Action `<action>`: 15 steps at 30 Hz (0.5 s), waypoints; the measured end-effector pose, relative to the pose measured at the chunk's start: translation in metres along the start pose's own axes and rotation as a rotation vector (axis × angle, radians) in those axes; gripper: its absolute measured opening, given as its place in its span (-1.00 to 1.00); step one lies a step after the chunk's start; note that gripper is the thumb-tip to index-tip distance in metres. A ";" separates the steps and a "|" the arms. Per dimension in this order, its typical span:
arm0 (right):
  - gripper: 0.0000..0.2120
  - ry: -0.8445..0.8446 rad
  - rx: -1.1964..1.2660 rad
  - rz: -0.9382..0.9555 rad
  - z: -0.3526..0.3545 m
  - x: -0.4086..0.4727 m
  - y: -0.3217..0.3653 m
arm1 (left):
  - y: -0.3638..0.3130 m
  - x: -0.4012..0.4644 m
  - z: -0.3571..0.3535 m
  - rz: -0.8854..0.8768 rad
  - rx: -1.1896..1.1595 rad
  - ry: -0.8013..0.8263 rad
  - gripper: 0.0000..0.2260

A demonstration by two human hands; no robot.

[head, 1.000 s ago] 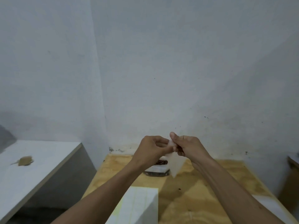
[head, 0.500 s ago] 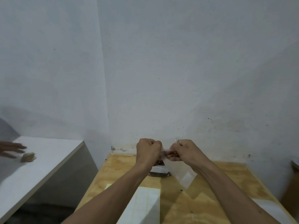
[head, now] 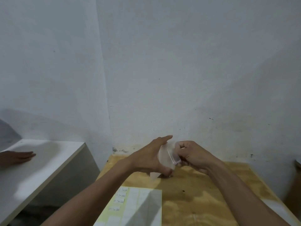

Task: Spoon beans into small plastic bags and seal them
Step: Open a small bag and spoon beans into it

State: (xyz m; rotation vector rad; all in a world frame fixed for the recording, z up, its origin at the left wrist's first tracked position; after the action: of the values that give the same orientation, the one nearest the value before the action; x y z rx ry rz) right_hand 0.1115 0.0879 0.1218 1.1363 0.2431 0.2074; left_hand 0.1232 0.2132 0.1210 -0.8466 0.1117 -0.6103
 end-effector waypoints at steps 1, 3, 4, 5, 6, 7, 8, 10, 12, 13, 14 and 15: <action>-0.62 -0.021 -0.043 -0.004 0.004 0.000 -0.001 | 0.000 0.002 -0.001 -0.013 0.034 -0.011 -0.02; -0.65 -0.081 -0.153 -0.005 0.014 -0.001 -0.004 | 0.000 0.004 -0.002 -0.043 0.126 -0.029 -0.12; -0.68 -0.120 -0.205 -0.013 0.020 -0.001 -0.007 | 0.001 0.005 -0.001 -0.057 0.170 -0.047 -0.16; -0.72 -0.166 -0.245 -0.025 0.026 -0.001 -0.011 | 0.001 0.006 0.000 -0.067 0.206 -0.067 -0.19; -0.76 -0.218 -0.298 -0.029 0.031 -0.002 -0.013 | 0.003 0.007 0.001 -0.075 0.237 -0.084 -0.21; -0.82 -0.285 -0.377 -0.013 0.036 -0.004 -0.012 | 0.003 0.008 0.001 -0.081 0.269 -0.097 -0.22; -0.85 -0.372 -0.467 0.022 0.041 -0.008 -0.006 | 0.004 0.009 0.000 -0.086 0.308 -0.109 -0.22; -0.84 -0.531 -0.549 0.148 0.047 -0.019 0.010 | 0.004 0.010 -0.002 -0.100 0.369 -0.144 -0.21; -0.83 -0.491 -0.536 0.236 0.043 -0.021 0.018 | 0.004 0.011 -0.004 -0.109 0.362 -0.179 -0.18; -0.77 -0.406 -0.538 0.232 0.038 -0.019 0.017 | 0.002 0.011 -0.007 -0.120 0.342 -0.181 -0.17; -0.74 -0.313 -0.524 0.212 0.031 -0.017 0.014 | 0.000 0.012 -0.011 -0.133 0.322 -0.174 -0.17; -0.76 -0.241 -0.500 0.193 0.027 -0.016 0.012 | -0.002 0.013 -0.015 -0.142 0.298 -0.164 -0.17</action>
State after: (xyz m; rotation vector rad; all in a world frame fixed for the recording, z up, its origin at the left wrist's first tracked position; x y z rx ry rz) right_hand 0.1042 0.0649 0.1444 0.6762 -0.1307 0.2808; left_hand 0.1283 0.1951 0.1148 -0.6152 -0.1866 -0.6690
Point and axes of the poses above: each hand's wrist, its own x-axis towards the middle knuckle, its own z-axis out of the back of the hand, y = z × x, the point moved 9 cm from there along x, towards the middle knuckle, and after that the axes turned 10 degrees about -x, right-handed, at the moved point
